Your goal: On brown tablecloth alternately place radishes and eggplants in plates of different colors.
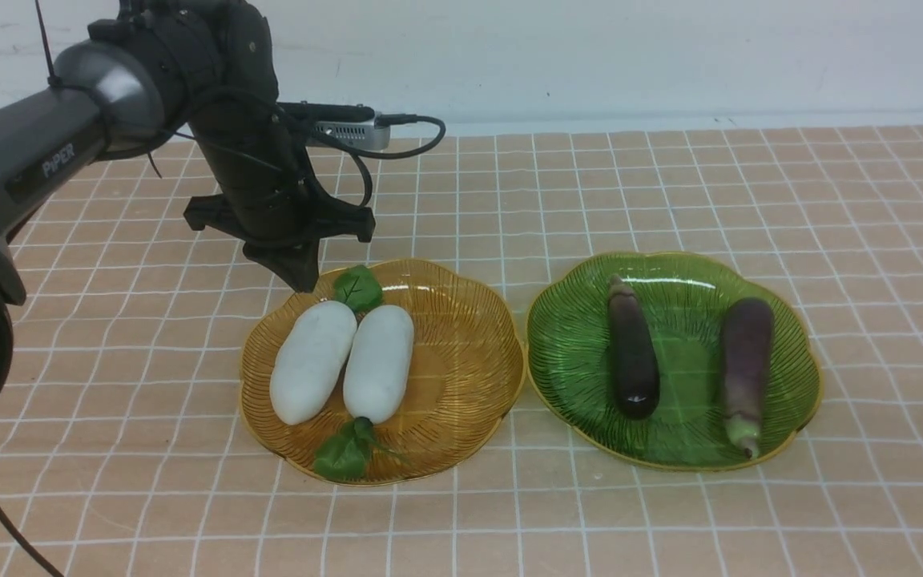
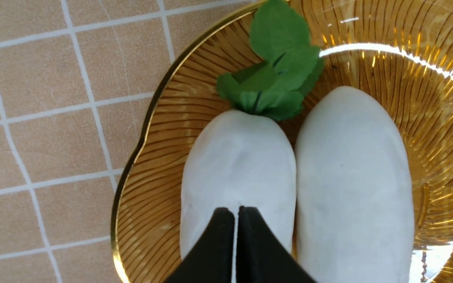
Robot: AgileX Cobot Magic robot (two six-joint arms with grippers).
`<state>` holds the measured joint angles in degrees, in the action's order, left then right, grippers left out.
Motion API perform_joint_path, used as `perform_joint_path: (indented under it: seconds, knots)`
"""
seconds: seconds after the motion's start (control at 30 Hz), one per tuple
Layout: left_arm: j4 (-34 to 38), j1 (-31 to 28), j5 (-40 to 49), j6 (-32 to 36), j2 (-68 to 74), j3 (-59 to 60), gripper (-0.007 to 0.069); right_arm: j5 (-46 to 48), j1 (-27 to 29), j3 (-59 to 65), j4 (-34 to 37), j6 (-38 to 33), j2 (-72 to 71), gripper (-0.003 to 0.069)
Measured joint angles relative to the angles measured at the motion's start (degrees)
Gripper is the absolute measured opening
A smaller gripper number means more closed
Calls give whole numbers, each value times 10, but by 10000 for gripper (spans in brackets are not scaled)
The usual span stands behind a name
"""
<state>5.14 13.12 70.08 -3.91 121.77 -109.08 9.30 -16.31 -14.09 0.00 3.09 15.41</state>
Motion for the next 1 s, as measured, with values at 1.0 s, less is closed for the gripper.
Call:
perform_joint_path:
  seconds: [1.0]
  knots:
    - [-33,0,10,39,-323,86,-3,139,120,154,-4,-1,-159,-15]
